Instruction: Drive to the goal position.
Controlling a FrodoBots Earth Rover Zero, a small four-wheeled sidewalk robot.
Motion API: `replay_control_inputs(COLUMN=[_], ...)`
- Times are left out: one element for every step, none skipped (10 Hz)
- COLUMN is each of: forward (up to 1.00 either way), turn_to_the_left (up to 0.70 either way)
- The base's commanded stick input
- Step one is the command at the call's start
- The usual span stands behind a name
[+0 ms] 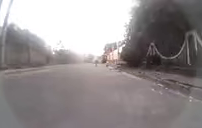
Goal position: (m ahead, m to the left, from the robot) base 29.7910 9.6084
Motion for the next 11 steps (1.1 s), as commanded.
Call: replay_control_inputs(forward=[1.00, 1.00, 1.00, 1.00, 1.00, 1.00, 1.00, 1.00, 1.00, 1.00, 1.00], turn_to_the_left=[0.00, 0.00, 0.00, 0.00, 0.00, 0.00, 0.00, 0.00, 0.00, 0.00, 0.00])
